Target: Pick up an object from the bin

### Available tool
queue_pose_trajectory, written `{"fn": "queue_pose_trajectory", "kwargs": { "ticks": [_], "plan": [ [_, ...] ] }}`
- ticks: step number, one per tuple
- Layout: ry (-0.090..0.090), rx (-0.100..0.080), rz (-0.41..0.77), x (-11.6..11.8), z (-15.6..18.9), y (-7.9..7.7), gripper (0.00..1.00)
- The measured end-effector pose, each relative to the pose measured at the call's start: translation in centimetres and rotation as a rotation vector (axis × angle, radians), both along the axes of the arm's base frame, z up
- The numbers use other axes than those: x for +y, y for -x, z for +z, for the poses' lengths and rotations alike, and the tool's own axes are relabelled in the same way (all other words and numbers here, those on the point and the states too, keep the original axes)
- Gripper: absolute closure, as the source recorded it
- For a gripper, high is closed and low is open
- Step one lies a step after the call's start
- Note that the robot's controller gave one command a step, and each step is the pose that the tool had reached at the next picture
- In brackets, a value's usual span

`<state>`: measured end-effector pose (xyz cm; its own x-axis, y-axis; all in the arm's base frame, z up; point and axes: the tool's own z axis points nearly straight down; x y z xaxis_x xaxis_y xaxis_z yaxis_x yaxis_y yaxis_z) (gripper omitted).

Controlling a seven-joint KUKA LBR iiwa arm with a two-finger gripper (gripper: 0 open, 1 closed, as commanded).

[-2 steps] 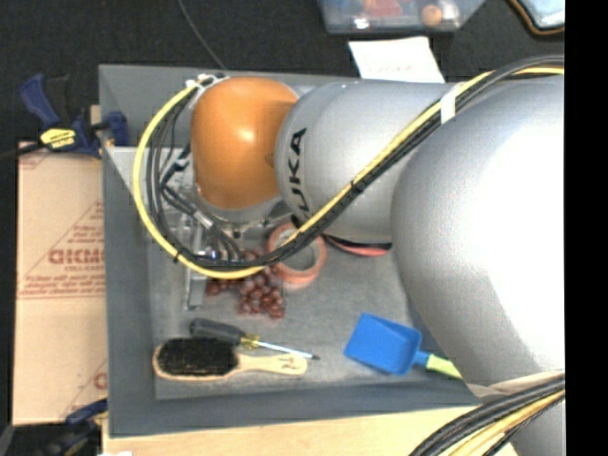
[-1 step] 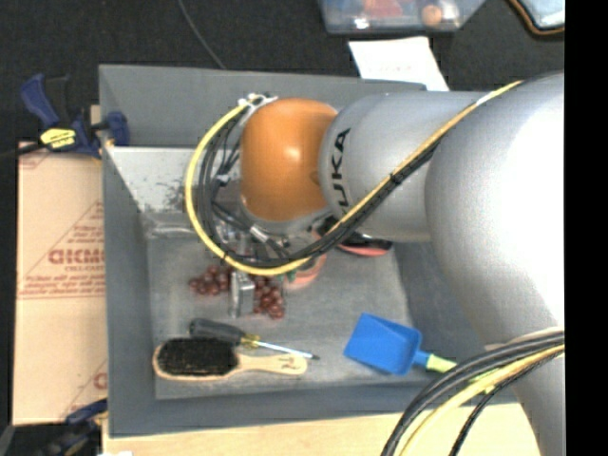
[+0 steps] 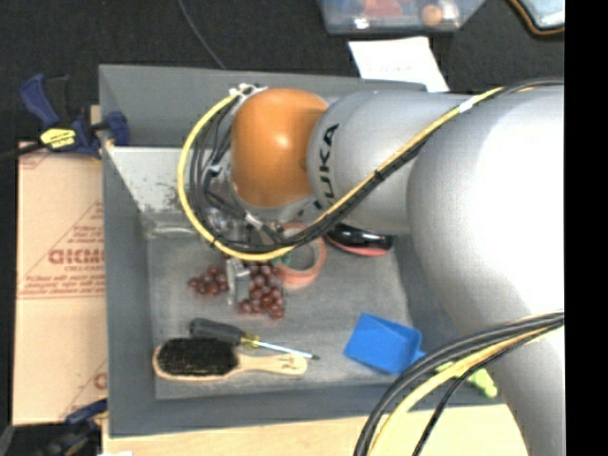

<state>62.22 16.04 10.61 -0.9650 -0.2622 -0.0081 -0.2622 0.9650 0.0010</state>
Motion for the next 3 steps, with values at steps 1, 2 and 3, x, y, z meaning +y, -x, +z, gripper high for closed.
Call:
{"fn": "queue_pose_trajectory", "kwargs": {
  "ticks": [1, 2, 3],
  "plan": [
    [-0.003, 0.0, -0.083, -1.4, 0.9, 2.8, 0.0],
    [-0.003, -0.002, -0.014, -2.3, 7.3, -1.6, 1.0],
    [-0.004, -0.002, -0.015, -2.3, 7.3, -1.6, 1.0]
  ]
}}
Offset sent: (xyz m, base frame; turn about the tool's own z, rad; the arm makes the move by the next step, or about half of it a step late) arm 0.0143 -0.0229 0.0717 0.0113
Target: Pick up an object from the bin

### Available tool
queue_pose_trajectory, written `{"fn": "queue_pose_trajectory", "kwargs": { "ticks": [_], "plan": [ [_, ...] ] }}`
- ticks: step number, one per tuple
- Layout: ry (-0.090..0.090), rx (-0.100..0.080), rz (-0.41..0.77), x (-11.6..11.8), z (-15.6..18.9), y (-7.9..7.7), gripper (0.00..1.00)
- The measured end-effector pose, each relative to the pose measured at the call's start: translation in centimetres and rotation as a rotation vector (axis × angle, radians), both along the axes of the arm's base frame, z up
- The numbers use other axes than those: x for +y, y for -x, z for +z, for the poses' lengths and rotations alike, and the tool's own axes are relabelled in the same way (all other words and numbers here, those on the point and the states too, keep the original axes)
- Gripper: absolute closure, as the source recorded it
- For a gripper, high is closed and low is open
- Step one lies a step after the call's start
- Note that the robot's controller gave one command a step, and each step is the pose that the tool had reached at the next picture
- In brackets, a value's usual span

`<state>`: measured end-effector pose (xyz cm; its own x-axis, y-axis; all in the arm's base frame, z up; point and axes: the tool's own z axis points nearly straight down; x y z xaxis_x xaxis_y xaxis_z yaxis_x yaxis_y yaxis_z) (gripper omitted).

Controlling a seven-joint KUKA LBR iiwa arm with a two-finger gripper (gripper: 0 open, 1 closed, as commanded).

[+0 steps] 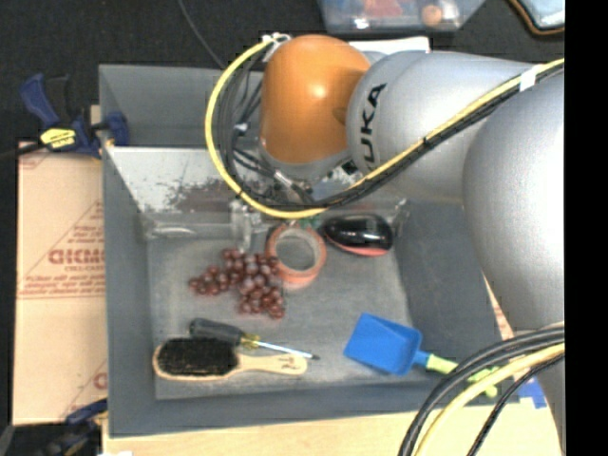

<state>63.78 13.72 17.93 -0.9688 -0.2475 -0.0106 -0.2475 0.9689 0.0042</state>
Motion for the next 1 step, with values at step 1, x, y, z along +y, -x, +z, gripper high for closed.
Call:
{"fn": "queue_pose_trajectory", "kwargs": {
  "ticks": [1],
  "plan": [
    [0.004, 0.001, 0.31, -4.85, -2.31, 7.65, 0.0]
  ]
}}
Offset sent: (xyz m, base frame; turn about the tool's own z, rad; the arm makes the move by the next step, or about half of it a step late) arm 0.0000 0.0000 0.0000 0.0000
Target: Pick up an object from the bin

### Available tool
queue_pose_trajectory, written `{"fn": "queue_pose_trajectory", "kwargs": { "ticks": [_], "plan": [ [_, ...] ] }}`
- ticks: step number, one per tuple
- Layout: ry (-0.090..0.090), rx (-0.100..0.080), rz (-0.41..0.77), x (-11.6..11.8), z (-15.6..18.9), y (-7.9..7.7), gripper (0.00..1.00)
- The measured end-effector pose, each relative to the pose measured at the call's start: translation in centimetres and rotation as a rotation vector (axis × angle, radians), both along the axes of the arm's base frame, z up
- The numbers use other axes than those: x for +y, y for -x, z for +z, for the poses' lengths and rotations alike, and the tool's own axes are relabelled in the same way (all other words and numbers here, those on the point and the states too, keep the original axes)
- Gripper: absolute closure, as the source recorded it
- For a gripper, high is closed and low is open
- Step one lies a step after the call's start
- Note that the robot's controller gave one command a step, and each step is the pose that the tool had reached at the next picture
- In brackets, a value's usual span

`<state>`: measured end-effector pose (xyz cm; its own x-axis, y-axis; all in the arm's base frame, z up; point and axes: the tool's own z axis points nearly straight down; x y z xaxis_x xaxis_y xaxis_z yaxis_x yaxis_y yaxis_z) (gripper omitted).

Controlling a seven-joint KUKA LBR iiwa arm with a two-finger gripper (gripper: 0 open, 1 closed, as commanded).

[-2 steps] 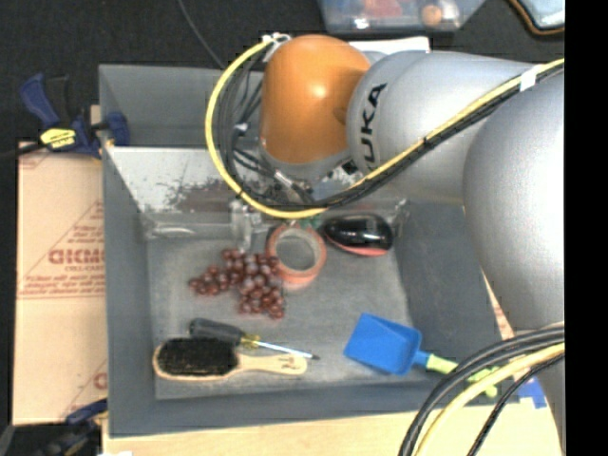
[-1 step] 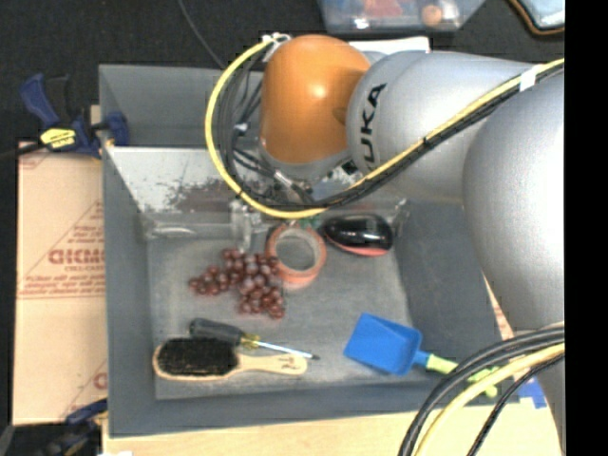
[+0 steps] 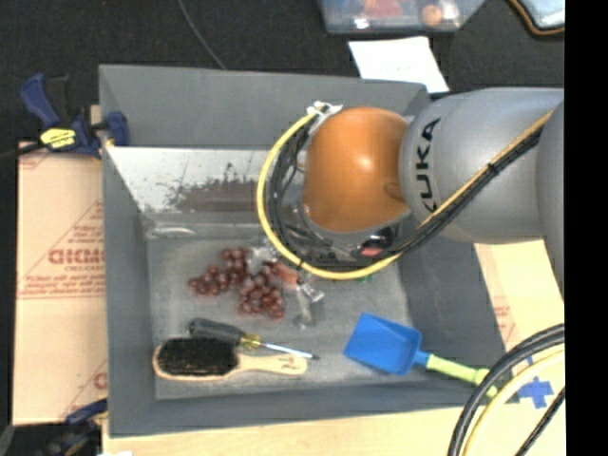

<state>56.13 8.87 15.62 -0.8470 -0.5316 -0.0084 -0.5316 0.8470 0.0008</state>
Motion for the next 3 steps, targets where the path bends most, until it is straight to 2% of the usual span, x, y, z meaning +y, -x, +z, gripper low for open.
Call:
{"fn": "queue_pose_trajectory", "kwargs": {
  "ticks": [2, 3],
  "plan": [
    [-0.001, -0.007, 0.006, -0.1, 0.6, 0.0, 0.0],
    [-0.002, -0.011, 0.05, -0.3, -1.7, -1.5, 0.0]
  ]
}}
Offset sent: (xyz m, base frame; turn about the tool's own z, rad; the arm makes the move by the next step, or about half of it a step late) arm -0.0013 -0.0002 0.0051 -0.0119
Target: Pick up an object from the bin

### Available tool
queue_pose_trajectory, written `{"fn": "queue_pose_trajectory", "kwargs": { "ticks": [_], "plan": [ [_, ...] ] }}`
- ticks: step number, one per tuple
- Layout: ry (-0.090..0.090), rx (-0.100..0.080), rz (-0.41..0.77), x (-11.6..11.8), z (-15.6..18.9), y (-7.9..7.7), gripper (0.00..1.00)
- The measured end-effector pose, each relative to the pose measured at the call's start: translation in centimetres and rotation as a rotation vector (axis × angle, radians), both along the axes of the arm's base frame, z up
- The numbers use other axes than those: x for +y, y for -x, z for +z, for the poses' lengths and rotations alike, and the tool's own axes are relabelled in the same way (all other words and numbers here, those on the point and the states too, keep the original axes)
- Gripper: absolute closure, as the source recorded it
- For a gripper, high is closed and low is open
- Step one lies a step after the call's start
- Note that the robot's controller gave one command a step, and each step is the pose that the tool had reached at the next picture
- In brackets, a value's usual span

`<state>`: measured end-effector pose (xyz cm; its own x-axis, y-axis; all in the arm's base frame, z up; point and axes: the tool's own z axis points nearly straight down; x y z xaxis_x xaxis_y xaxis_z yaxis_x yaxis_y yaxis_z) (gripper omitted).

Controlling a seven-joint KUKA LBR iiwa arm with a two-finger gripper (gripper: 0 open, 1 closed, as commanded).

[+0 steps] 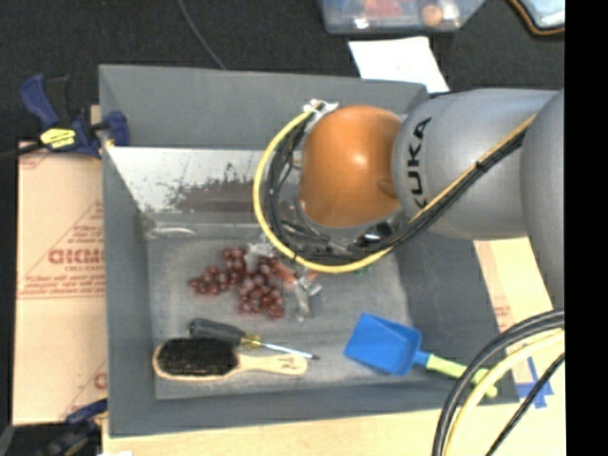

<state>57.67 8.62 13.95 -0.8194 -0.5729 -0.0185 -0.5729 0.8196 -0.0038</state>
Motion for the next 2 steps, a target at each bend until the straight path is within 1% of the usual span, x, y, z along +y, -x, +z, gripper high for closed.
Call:
{"fn": "queue_pose_trajectory", "kwargs": {
  "ticks": [1, 2],
  "plan": [
    [-0.003, -0.007, -0.02, -0.85, 1.0, -0.05, 0.0],
    [-0.002, -0.008, -0.006, -0.55, 0.93, -0.49, 0.0]
  ]
}}
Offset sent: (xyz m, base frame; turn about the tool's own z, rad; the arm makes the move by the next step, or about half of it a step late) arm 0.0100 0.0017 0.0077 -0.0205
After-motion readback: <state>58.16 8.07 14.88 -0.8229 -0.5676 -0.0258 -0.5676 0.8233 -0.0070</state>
